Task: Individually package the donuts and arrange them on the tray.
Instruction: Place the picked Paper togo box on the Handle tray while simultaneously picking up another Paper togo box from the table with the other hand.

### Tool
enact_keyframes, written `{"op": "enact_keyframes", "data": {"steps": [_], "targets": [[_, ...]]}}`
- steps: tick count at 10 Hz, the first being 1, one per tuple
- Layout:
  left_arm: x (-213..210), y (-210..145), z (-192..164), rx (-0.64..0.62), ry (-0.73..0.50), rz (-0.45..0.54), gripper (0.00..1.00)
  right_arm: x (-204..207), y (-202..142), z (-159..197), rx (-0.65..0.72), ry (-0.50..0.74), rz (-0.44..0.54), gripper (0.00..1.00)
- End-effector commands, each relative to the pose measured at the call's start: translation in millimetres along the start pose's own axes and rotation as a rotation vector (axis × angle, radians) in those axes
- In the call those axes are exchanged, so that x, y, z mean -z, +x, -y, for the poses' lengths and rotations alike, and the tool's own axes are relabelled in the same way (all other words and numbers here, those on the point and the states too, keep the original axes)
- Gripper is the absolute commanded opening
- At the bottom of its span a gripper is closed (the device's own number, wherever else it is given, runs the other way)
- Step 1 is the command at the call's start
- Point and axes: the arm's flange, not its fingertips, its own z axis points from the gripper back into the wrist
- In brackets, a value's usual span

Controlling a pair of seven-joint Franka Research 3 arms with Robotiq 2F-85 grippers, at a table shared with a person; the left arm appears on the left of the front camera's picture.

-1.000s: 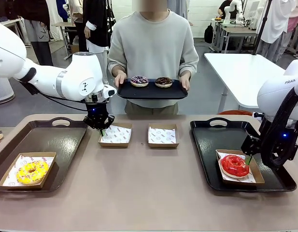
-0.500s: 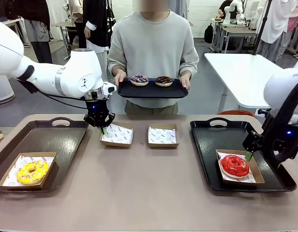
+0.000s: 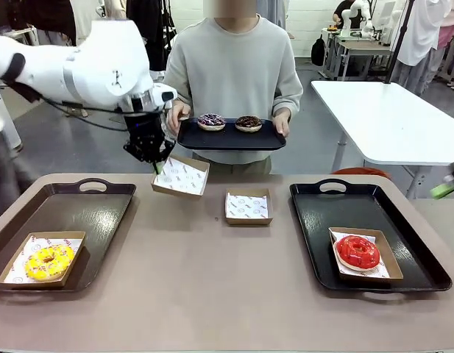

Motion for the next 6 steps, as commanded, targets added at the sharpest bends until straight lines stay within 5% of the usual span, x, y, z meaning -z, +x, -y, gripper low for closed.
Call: {"op": "enact_keyframes", "data": {"steps": [1,6], "targets": [[-18,11,15,0.034,0.031,-0.004,0.00,-28,16,41,0.028,0.213,0.014,1.00],[-56,36,42,0.018,0.074,0.007,0.00,-60,-17,123,0.071,0.422,0.151,1.00]]}}
